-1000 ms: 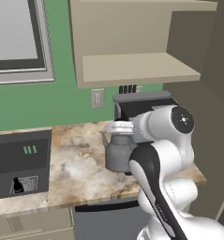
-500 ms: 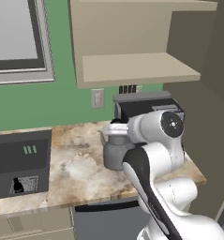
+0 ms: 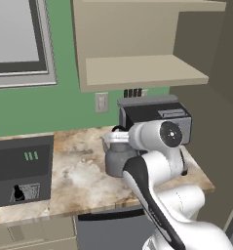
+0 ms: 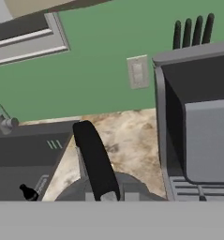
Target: Open the cabinet, pick the kettle from the cabinet, and place it in the sink.
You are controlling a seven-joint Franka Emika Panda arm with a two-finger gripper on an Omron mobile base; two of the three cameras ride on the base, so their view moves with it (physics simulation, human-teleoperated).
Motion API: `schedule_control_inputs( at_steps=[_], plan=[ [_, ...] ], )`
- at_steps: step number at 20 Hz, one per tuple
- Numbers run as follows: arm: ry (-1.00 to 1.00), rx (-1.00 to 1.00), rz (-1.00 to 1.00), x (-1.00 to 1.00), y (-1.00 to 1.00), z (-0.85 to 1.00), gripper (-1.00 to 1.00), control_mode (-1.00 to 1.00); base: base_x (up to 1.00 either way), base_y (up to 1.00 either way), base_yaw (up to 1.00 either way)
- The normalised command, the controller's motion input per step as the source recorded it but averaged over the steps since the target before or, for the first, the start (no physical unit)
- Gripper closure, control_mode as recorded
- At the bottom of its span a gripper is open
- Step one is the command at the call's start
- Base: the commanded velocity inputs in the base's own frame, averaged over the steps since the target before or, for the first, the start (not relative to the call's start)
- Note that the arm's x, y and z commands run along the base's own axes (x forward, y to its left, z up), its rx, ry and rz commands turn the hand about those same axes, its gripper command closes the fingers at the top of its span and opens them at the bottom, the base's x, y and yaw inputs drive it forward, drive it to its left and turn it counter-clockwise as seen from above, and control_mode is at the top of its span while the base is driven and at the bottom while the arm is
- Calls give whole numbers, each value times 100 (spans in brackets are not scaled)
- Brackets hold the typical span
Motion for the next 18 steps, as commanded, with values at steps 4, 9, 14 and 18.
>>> schedule_control_inputs(
  at_steps=[4,9,14,18],
  plan=[
    [-1,4,5,20,0,-26,100,-100,0,0,0],
    [0,5,8,16,2,-25,100,-100,0,0,0],
    [-1,0,3,5,4,-10,100,-100,0,0,0],
    [0,0,0,0,0,0,100,-100,0,0,0]
  ],
)
